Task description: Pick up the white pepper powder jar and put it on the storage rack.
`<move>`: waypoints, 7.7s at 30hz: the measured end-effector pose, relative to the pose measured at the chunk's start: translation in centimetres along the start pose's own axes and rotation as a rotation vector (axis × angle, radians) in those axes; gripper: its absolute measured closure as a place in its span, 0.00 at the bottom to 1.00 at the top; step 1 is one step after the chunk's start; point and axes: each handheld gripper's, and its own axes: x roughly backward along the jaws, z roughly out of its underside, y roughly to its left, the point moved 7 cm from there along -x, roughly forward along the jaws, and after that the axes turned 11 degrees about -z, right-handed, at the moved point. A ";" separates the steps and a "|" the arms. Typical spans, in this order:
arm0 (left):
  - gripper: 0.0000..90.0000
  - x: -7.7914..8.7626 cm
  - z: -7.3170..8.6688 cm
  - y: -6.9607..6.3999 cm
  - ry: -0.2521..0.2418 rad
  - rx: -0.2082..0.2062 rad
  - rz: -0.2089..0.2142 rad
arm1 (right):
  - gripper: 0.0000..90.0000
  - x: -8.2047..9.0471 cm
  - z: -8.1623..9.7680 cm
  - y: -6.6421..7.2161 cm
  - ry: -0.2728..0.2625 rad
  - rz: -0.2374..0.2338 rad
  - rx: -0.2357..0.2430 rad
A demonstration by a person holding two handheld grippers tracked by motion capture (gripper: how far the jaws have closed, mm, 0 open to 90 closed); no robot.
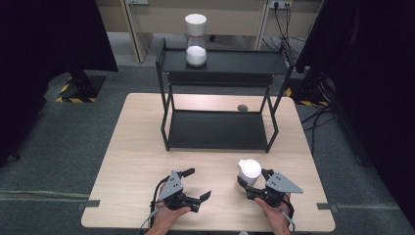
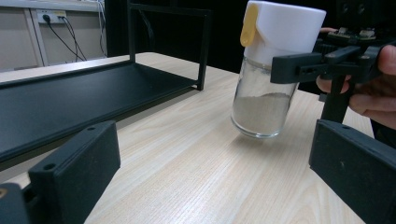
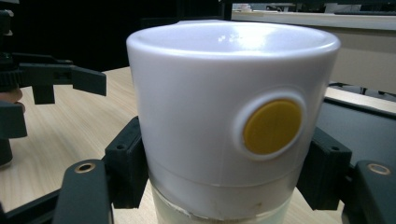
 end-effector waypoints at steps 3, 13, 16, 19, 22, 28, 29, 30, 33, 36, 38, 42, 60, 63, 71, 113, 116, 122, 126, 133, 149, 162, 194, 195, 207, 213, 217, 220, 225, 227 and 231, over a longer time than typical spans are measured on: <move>0.02 0.0 0.0 0.0 -0.001 -0.003 0.003 | 0.34 0.1 -0.3 0.0 -0.001 -0.003 0.001; 0.02 -0.1 0.1 0.0 0.003 0.000 0.003 | 0.34 0.2 -2.2 -0.3 -0.016 -0.015 -0.009; 0.02 -0.1 0.1 0.0 0.003 -0.001 0.004 | 0.34 0.3 -3.1 -0.5 -0.028 -0.021 -0.004; 0.01 0.0 0.1 0.1 0.002 0.000 -0.001 | 0.34 0.3 -4.1 -0.6 -0.032 -0.021 -0.002; 0.01 0.0 0.1 0.1 0.000 0.001 0.001 | 0.34 0.3 -5.0 -0.8 -0.030 -0.021 -0.005; 0.00 -0.1 0.1 0.1 0.002 0.003 0.008 | 0.34 0.1 -6.5 -1.2 -0.036 -0.029 -0.005; 0.00 -0.1 0.1 0.1 0.001 0.005 0.011 | 0.34 0.0 -6.8 -1.3 -0.036 -0.029 -0.001; 0.00 -0.1 0.1 0.1 -0.001 0.006 0.015 | 0.34 -0.1 -7.1 -1.3 -0.036 -0.030 0.002; 0.00 -0.1 0.1 0.1 -0.008 -0.001 0.021 | 0.34 -0.2 -7.9 -1.3 -0.035 -0.028 0.015; 0.00 -0.1 0.1 0.1 -0.007 0.000 0.022 | 0.34 -0.4 -8.7 -1.4 -0.038 -0.031 0.022; 0.00 -0.1 0.1 0.0 -0.006 0.002 0.023 | 0.34 -0.5 -9.3 -1.4 -0.038 -0.033 0.029; 0.00 -0.1 0.1 0.0 -0.008 0.001 0.026 | 0.34 -0.7 -10.5 -1.4 -0.039 -0.040 0.041; 0.00 -0.1 0.2 0.1 -0.008 0.002 0.033 | 0.34 -1.5 -15.9 -2.8 -0.057 -0.051 0.065; 0.00 -0.1 0.1 0.1 -0.009 -0.002 0.035 | 0.34 -1.7 -17.1 -2.9 -0.058 -0.049 0.077; 0.00 -0.1 0.2 0.1 -0.008 -0.001 0.033 | 0.34 -2.5 -19.5 -3.5 -0.059 -0.051 0.085; 0.00 -0.1 0.3 0.2 -0.004 0.022 0.039 | 0.34 -8.6 -31.7 -6.7 -0.045 -0.009 0.071; 0.00 -0.1 0.3 0.2 -0.006 0.024 0.039 | 0.34 -8.9 -32.0 -6.9 -0.041 0.000 0.070; 0.00 -0.1 0.3 0.3 -0.006 0.024 0.042 | 0.34 -10.1 -33.3 -7.7 -0.023 0.038 0.065; 0.00 -0.1 0.3 0.3 -0.006 0.028 0.042 | 0.34 -10.9 -34.0 -8.4 -0.030 0.062 0.048; 0.00 0.0 0.2 0.3 -0.008 0.029 0.044 | 0.34 -12.3 -34.6 -9.6 -0.018 0.111 0.030; 0.00 0.0 0.2 0.2 -0.013 0.031 0.049 | 0.34 -14.1 -34.0 -12.1 -0.031 0.177 -0.007; 0.00 0.1 0.1 0.1 -0.018 0.028 0.053 | 0.34 -16.0 -33.7 -12.5 -0.033 0.176 -0.016; 0.00 0.1 0.2 -0.3 -0.017 0.020 0.058 | 0.06 -16.0 -33.4 -12.4 -0.020 0.234 -0.013; 0.00 0.1 0.2 -0.3 -0.018 0.020 0.058 | 0.06 -15.9 -33.5 -12.3 -0.012 0.236 -0.006; 0.00 0.1 0.1 -0.3 -0.018 0.014 0.059 | 0.01 -14.9 -33.3 -11.3 -0.028 0.240 -0.012; 0.00 0.1 0.1 -0.4 -0.018 0.011 0.058 | 0.01 -13.6 -32.6 -10.8 -0.043 0.199 -0.010; 0.00 0.1 0.1 -0.4 -0.016 0.012 0.057 | 0.01 -12.8 -32.2 -10.2 -0.056 0.165 -0.009; 0.00 0.1 0.1 -0.4 -0.015 0.011 0.056 | 0.01 -12.4 -32.1 -9.6 -0.059 0.153 0.001; 0.00 0.1 0.2 -0.4 -0.015 0.011 0.054 | 0.01 -11.6 -31.8 -8.9 -0.078 0.142 0.010; 0.00 0.1 0.2 -0.4 -0.015 0.011 0.055 | 0.01 -11.3 -31.6 -8.8 -0.082 0.135 0.006; 0.00 0.1 0.2 -0.4 -0.015 0.011 0.054 | 0.01 -10.7 -31.1 -8.3 -0.087 0.116 0.003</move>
